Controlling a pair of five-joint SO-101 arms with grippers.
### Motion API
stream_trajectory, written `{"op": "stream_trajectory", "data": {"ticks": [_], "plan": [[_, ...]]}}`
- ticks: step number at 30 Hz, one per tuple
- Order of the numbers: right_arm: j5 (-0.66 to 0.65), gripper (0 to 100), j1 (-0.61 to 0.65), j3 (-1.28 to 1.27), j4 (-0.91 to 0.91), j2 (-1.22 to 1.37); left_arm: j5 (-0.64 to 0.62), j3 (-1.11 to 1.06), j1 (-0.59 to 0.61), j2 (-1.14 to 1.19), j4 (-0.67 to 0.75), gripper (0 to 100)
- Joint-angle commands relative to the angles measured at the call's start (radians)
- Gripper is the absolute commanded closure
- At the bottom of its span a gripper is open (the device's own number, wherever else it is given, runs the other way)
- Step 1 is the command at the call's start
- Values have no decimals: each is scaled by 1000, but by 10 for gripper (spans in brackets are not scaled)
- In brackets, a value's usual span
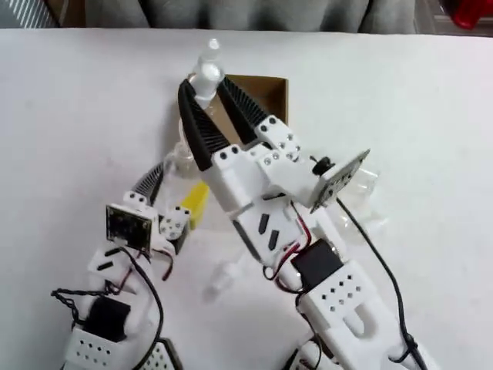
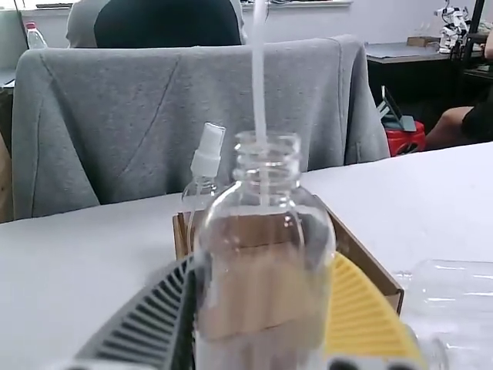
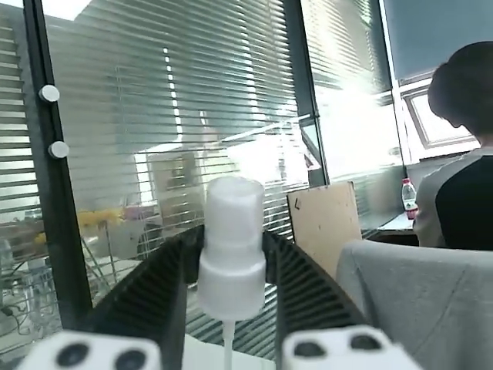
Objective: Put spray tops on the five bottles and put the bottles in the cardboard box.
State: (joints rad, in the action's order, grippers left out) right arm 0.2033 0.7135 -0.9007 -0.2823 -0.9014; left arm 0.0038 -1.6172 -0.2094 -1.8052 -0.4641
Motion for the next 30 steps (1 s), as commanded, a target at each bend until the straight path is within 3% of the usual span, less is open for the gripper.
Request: {"op": "stream_trajectory", "data": {"ticks": [1,16,25,30], "plan": [[3,984,-5,-6,-18,4,-9,8,-5,-19,35,980],[5,984,18,25,251,39,-9,8,-5,-19,31,980],[3,984,16,95,265,206,-11,8,-4,-19,28,980],[3,975,19,164,412,225,-11,8,-4,-19,28,980]]}}
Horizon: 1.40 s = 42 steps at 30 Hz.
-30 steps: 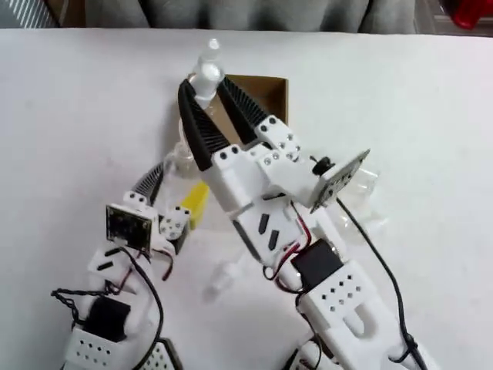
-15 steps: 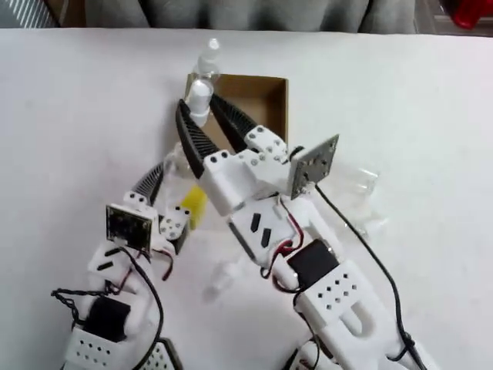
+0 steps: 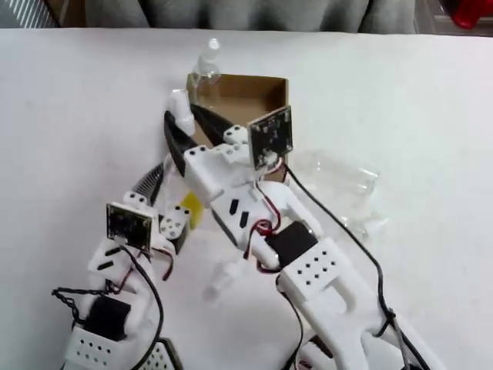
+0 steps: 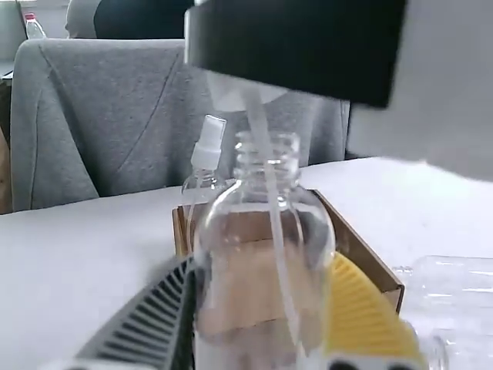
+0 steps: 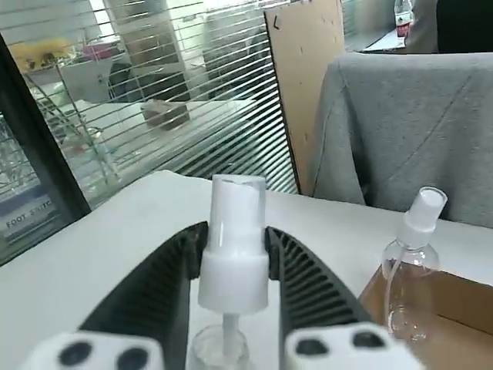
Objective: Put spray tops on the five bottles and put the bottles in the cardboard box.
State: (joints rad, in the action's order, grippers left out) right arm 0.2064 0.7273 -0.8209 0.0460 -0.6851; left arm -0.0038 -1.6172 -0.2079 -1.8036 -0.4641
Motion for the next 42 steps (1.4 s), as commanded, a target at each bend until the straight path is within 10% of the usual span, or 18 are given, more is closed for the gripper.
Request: {"op": "stream_trajectory", "data": {"ticks": [1,6,25,33,42], "plan": [[0,957,5,104,124,10,-3,8,-5,-21,28,980],[9,827,5,172,260,7,-3,8,-5,-21,28,980],[0,818,-2,361,590,-177,-3,6,-5,-21,31,980],[0,996,-151,364,513,-177,-3,6,-5,-21,28,980],[-64,984,-191,364,565,-28,-3,6,-5,-21,28,980]]}}
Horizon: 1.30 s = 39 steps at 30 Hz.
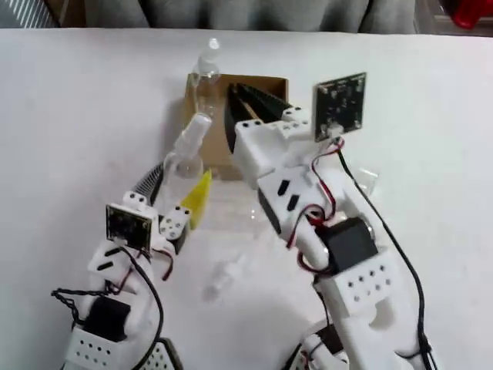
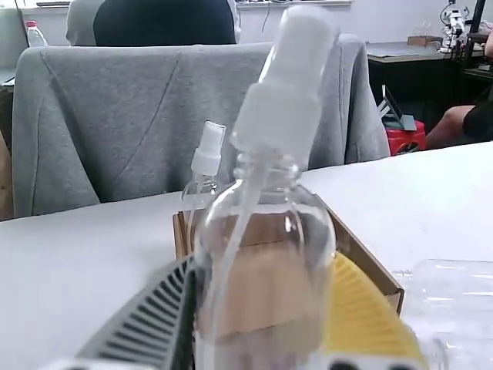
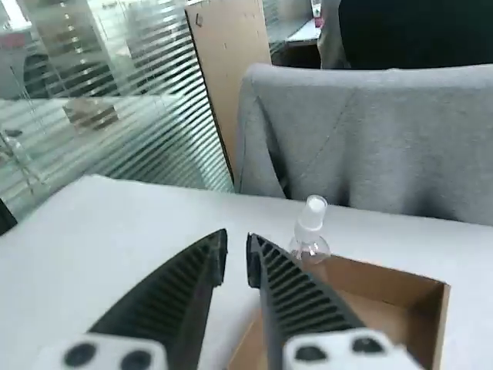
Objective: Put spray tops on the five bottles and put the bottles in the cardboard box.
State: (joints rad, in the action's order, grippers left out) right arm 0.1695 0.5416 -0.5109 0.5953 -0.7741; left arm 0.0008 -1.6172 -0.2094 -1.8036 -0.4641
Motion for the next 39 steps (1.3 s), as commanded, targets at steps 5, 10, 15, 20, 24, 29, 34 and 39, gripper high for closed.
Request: {"op": "stream_trajectory", "data": {"ticks": [5,10,15,20,24,29,34,39], "plan": [[-26,984,41,55,-12,143,-8,6,-4,-21,28,980],[-25,984,107,48,-5,131,-8,6,-4,-21,28,980],[-25,984,128,46,-5,131,-8,6,-4,-21,28,980],[-31,984,101,46,-5,127,-8,6,-4,-21,28,980],[-32,984,73,68,38,122,-9,6,-4,-21,28,980],[-32,984,68,169,226,122,-14,11,24,-21,34,980],[-32,984,48,209,363,108,-37,17,27,-21,34,980],[-34,984,42,135,453,15,-123,52,76,-18,26,980]]}}
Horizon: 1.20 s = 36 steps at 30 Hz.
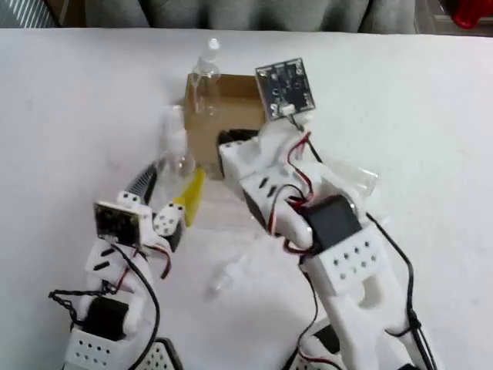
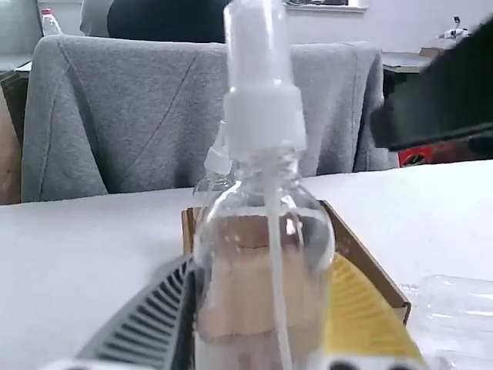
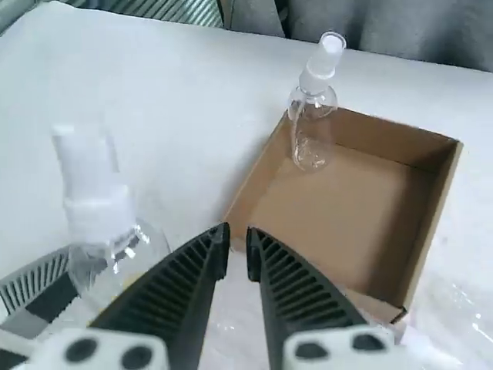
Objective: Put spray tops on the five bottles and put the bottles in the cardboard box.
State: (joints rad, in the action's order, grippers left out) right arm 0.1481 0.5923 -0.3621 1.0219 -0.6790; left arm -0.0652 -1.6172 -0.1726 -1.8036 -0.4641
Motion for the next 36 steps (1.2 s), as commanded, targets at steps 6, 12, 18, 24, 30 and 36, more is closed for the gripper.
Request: {"op": "stream_trajectory", "data": {"ticks": [6,12,18,24,30,36], "plan": [[-12,984,-2,-226,28,-277,-63,98,53,-16,-21,980],[-28,984,1,-368,-48,-374,-118,169,56,-16,-107,980],[-118,984,117,-554,-229,-381,-118,259,58,87,-164,980],[-112,984,220,-640,-298,-381,-126,358,104,357,-81,980],[-112,984,341,-773,-458,-383,-201,359,151,516,94,980],[-118,984,423,-939,-753,-381,-213,362,142,547,121,980]]}}
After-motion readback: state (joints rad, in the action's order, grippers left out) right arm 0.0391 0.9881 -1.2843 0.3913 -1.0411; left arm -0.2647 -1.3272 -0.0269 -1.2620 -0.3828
